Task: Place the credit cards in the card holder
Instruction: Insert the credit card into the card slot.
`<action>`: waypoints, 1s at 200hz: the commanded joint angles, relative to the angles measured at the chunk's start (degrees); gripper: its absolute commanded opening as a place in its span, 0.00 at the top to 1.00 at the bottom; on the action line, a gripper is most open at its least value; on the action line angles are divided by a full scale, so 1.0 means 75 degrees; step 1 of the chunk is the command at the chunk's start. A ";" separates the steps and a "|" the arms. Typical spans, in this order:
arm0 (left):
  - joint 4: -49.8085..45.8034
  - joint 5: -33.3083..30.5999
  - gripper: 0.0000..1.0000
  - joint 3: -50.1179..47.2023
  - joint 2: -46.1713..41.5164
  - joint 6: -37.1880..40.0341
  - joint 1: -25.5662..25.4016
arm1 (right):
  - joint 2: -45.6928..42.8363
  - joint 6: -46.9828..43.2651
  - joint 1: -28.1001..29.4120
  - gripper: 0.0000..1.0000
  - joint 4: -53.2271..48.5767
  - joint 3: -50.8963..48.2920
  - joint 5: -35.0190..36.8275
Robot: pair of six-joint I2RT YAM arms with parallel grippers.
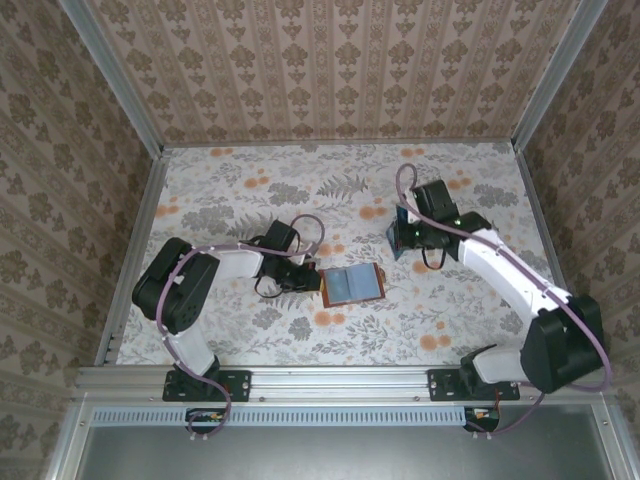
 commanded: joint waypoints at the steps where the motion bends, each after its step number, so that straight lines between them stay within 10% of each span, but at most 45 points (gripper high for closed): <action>1: -0.0600 0.0022 1.00 0.0067 0.0200 0.0484 -0.0174 | -0.0349 0.0383 -0.0002 1.00 0.1342 -0.1340 -0.2762; 86: -0.0511 -0.0094 1.00 0.0073 0.0515 0.0637 -0.0478 | 0.1545 0.0512 -0.0013 1.00 0.2789 -0.2340 -0.4807; 200: -0.0199 -0.0170 1.00 -0.0243 0.0586 0.0468 -0.0537 | 0.2360 0.1870 -0.0247 1.00 0.4184 -0.2735 -0.4326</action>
